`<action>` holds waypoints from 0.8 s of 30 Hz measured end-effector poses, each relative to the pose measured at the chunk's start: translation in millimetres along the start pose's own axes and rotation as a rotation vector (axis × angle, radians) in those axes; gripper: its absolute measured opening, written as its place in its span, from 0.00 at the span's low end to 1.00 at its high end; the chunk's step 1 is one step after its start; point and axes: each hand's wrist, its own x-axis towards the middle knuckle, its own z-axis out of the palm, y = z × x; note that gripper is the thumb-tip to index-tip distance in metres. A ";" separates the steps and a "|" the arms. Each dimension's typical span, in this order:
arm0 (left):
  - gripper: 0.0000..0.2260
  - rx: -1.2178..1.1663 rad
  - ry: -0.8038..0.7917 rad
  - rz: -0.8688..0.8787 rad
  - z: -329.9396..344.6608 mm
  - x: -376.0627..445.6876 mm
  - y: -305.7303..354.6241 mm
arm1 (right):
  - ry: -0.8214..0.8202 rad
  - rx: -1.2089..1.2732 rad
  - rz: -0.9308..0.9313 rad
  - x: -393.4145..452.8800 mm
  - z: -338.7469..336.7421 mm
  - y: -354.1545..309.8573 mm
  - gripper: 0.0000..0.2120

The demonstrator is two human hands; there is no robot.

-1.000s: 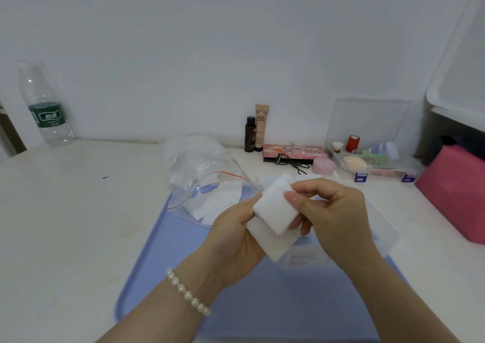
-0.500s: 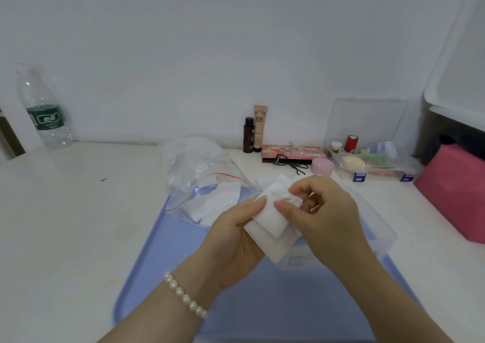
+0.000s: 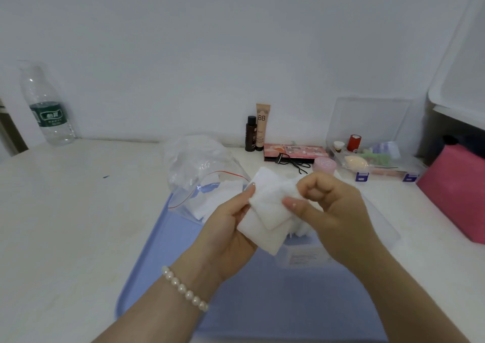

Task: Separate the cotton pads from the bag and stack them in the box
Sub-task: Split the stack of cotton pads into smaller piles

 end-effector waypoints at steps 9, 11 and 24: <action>0.12 -0.025 0.092 -0.048 -1.2 0.6 -1.9 | 0.360 0.723 0.403 15.7 -24.1 8.6 0.03; 0.12 -0.001 0.080 -0.076 -1.2 0.3 -1.7 | 0.314 0.721 0.378 16.7 -28.4 10.0 0.05; 0.13 0.356 -0.051 -0.286 -4.6 -2.4 1.7 | -0.165 0.176 0.477 8.3 -22.1 -1.7 0.16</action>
